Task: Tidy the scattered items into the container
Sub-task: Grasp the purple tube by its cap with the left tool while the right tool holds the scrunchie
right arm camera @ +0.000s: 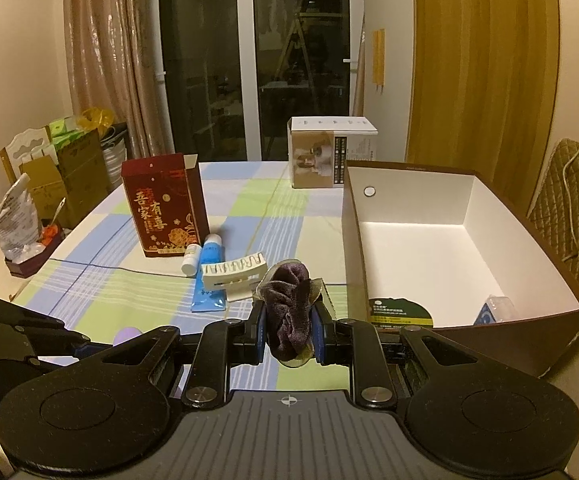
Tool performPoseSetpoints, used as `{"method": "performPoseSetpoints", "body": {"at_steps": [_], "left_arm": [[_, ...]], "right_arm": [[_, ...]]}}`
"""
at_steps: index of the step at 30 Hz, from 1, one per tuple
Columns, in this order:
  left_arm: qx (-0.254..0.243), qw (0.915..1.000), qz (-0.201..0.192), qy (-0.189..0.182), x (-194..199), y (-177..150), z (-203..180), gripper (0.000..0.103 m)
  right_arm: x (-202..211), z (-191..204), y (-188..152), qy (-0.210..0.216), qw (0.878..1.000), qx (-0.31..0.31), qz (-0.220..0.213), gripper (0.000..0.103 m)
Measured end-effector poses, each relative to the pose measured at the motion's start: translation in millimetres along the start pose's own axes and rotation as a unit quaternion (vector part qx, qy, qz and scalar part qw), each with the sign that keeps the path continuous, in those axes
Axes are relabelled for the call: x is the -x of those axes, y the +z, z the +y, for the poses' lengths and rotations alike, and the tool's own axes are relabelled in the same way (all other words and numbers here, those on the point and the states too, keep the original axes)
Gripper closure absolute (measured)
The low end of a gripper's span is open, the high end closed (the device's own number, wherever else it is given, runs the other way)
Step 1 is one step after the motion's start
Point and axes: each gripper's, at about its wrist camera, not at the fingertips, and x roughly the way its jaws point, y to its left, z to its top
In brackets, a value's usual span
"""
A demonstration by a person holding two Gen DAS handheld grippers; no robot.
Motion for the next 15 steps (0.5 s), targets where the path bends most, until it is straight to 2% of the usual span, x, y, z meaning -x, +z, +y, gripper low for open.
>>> {"method": "performPoseSetpoints", "body": {"at_steps": [7,15], "left_arm": [[-0.002,1.0000,0.000,0.000,3,-6,-1,0.079],[-0.014,0.9998,0.012,0.003,1,-14,-4,0.078]], "right_arm": [[-7,8,-7,0.021,1.000,0.007,0.016,0.078],[-9,10,-11,0.023,0.999,0.008,0.022,0.078]]}}
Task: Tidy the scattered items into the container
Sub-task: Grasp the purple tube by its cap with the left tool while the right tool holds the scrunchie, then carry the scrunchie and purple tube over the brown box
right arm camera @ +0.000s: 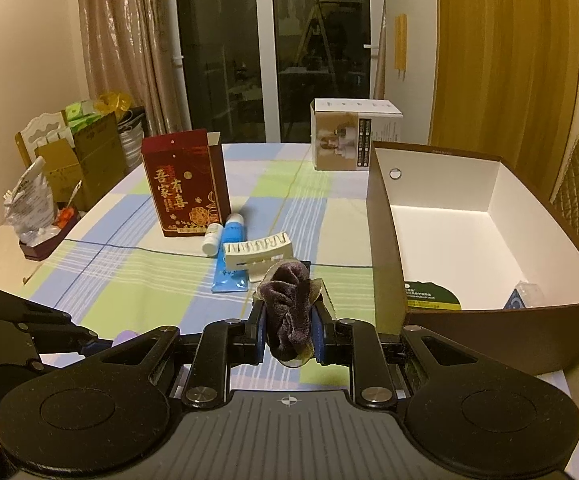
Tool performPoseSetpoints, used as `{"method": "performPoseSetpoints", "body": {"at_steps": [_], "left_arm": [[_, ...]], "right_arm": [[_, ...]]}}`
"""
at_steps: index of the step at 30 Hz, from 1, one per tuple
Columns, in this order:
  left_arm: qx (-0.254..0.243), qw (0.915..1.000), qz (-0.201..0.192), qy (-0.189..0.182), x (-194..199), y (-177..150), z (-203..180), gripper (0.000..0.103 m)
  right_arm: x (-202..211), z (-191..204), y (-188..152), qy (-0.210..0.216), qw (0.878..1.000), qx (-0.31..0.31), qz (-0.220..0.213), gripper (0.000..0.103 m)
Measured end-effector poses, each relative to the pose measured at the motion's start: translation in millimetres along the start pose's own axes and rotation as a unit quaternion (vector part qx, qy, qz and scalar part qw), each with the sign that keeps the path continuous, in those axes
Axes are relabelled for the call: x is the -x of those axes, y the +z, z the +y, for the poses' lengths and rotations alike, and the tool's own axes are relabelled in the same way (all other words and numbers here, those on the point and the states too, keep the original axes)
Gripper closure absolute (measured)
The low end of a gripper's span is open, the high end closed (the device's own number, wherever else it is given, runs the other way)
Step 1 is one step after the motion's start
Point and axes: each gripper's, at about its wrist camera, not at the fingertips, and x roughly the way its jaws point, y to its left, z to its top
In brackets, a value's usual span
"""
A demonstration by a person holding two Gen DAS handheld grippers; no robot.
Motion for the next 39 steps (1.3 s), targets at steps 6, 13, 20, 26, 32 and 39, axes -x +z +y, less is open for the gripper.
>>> {"method": "performPoseSetpoints", "body": {"at_steps": [6,13,20,26,32,39], "left_arm": [[0.005,0.9999,0.013,0.002,-11,0,3,0.076],[0.012,0.9999,0.009,-0.007,-12,-2,5,0.076],[0.014,0.9999,-0.003,-0.010,-4,3,3,0.076],[0.007,0.9997,-0.022,-0.007,8,18,-1,0.076],[-0.004,0.9987,-0.049,-0.011,19,45,-12,0.076],[-0.024,0.9959,-0.083,-0.024,26,86,-34,0.076]], "right_arm": [[-3,-3,-5,-0.002,1.000,-0.002,0.008,0.078],[-6,-8,-7,-0.006,1.000,-0.006,0.012,0.078],[-1,-8,-2,-0.004,1.000,-0.005,0.003,0.078],[9,-12,7,-0.008,1.000,-0.006,-0.012,0.078],[19,-27,22,-0.022,0.999,-0.013,-0.034,0.078],[31,-63,42,-0.054,0.996,-0.028,-0.060,0.078]]}}
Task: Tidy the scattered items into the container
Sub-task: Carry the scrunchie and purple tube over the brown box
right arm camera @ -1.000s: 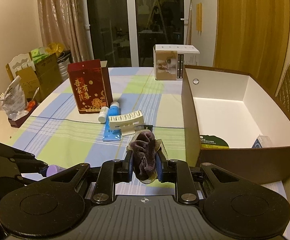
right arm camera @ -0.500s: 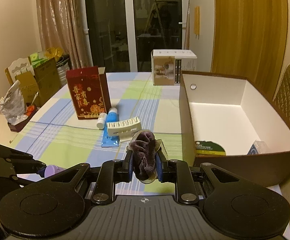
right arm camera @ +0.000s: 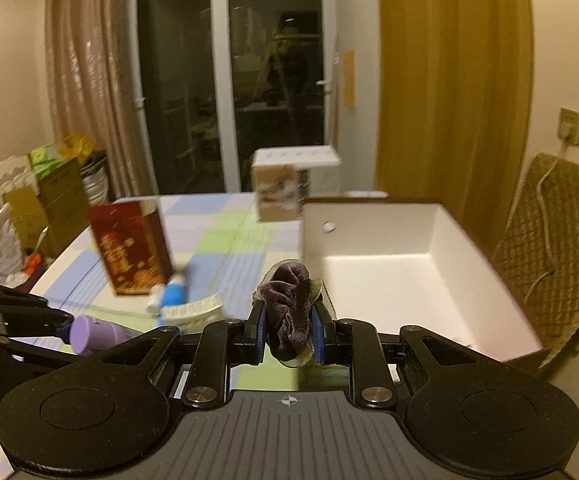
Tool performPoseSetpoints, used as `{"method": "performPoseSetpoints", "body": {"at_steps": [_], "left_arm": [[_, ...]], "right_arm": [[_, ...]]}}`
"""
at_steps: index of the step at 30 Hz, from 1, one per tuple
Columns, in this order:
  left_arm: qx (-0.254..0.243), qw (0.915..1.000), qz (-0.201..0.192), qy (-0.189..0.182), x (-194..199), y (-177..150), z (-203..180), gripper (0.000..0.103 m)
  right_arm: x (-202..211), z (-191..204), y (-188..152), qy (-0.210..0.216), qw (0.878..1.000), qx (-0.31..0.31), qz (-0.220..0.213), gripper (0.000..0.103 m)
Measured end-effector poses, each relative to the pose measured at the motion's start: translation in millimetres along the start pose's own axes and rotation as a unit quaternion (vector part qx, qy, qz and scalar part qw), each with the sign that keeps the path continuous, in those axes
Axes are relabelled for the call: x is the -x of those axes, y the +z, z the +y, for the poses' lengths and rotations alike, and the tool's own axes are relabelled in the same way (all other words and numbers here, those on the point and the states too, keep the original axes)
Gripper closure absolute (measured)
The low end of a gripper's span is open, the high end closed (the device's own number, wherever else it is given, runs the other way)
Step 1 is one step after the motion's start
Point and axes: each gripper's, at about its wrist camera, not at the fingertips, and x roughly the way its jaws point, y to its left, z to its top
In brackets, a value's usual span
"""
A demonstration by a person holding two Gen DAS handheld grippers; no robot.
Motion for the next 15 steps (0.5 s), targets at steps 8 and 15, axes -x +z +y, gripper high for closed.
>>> {"method": "performPoseSetpoints", "body": {"at_steps": [8,15], "left_arm": [[-0.029,0.9987,-0.031,-0.028,-15,46,-35,0.076],[-0.063,0.9957,-0.044,-0.051,-38,76,-72,0.076]], "right_arm": [[-4,-62,21,-0.051,0.998,-0.028,-0.011,0.078],[-14,-109,26,-0.074,0.996,-0.051,0.010,0.078]]}}
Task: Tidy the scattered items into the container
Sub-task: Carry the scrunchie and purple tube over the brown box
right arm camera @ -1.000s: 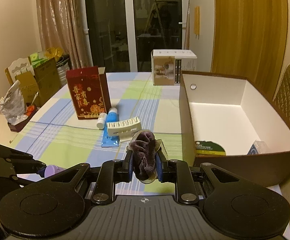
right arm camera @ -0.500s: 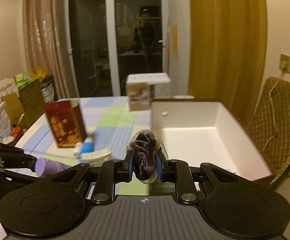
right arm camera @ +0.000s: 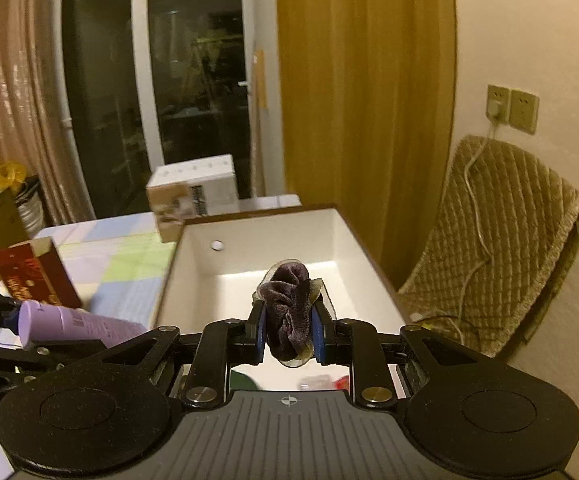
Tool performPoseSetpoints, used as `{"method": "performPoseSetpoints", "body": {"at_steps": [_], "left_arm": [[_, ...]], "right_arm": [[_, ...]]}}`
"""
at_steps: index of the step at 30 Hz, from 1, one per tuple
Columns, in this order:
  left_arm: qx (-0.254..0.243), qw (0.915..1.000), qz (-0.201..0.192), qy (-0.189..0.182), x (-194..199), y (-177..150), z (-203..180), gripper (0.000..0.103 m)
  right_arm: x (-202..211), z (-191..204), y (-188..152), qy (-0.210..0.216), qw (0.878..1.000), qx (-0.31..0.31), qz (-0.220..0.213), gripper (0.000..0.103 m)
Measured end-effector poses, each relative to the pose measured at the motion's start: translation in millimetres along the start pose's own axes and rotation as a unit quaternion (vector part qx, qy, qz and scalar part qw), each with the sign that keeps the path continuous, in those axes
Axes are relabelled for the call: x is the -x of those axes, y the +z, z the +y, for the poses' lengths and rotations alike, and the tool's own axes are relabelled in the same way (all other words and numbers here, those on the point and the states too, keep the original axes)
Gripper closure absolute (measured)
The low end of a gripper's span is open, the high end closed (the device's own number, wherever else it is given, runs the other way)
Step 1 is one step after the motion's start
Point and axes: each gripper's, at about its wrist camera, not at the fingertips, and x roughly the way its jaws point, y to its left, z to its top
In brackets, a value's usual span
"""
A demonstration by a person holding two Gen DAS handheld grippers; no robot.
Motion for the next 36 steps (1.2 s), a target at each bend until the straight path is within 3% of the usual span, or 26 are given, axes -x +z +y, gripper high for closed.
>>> {"method": "performPoseSetpoints", "body": {"at_steps": [11,36], "left_arm": [[-0.022,0.9993,0.024,-0.019,-43,5,-21,0.076],[-0.027,0.9985,0.044,-0.018,-71,1,-23,0.076]], "right_arm": [[-22,-26,-16,-0.006,0.999,-0.022,0.038,0.078],[-39,-34,-31,-0.001,0.998,-0.036,0.057,0.078]]}}
